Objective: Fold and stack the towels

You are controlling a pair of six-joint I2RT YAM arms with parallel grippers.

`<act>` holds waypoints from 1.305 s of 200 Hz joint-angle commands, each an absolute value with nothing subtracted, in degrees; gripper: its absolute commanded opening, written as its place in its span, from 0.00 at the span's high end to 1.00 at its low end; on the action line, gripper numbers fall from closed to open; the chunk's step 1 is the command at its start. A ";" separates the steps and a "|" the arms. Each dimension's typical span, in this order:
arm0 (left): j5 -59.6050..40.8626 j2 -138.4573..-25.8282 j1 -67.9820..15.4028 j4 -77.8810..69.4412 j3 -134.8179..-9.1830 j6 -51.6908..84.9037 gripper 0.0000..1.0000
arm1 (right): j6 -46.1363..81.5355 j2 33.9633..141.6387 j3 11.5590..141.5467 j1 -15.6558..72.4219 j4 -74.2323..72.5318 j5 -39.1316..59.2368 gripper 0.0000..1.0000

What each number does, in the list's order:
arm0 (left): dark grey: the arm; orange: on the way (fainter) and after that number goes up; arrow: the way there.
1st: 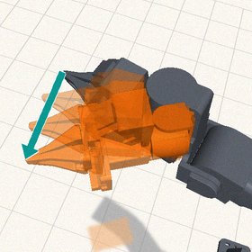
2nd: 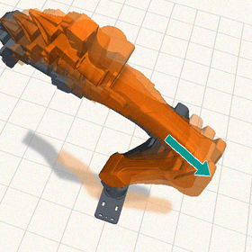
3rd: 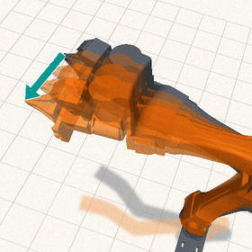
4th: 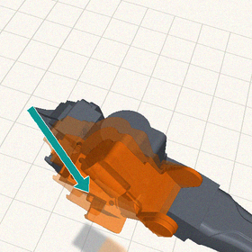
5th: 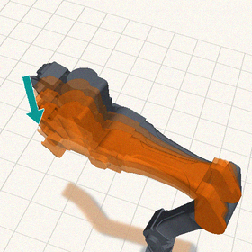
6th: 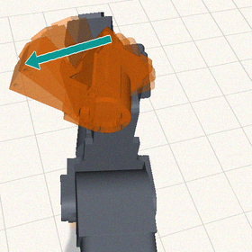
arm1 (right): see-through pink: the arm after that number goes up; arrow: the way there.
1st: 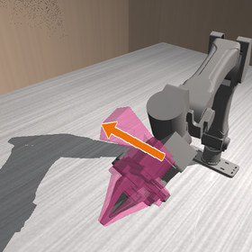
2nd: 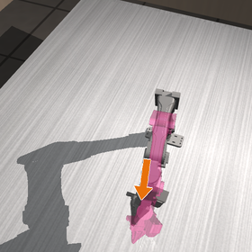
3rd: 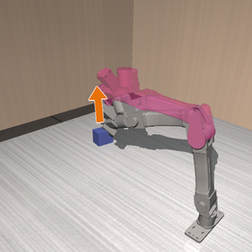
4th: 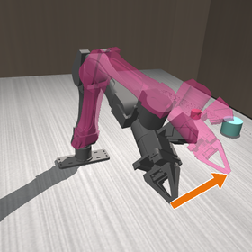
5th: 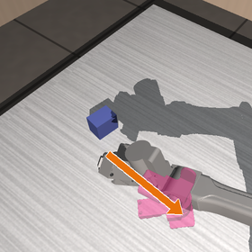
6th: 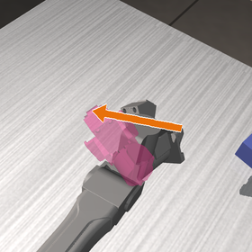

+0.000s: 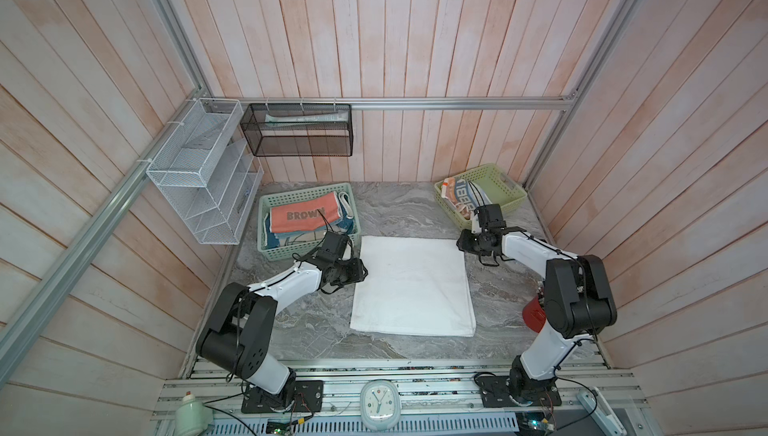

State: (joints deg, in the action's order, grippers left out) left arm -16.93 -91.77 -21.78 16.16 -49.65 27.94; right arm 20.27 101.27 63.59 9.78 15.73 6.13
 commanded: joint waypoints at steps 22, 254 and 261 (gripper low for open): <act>-19.52 -99.13 -14.61 16.14 -56.82 20.45 0.53 | 18.58 104.44 64.60 9.41 12.58 1.24 0.55; -13.20 -86.79 -31.86 13.91 -38.63 33.36 0.66 | 22.43 87.94 44.01 11.70 13.21 6.80 0.77; -11.25 -85.86 -31.69 14.94 -39.50 32.86 0.62 | 22.24 87.32 44.39 11.69 13.31 6.81 0.71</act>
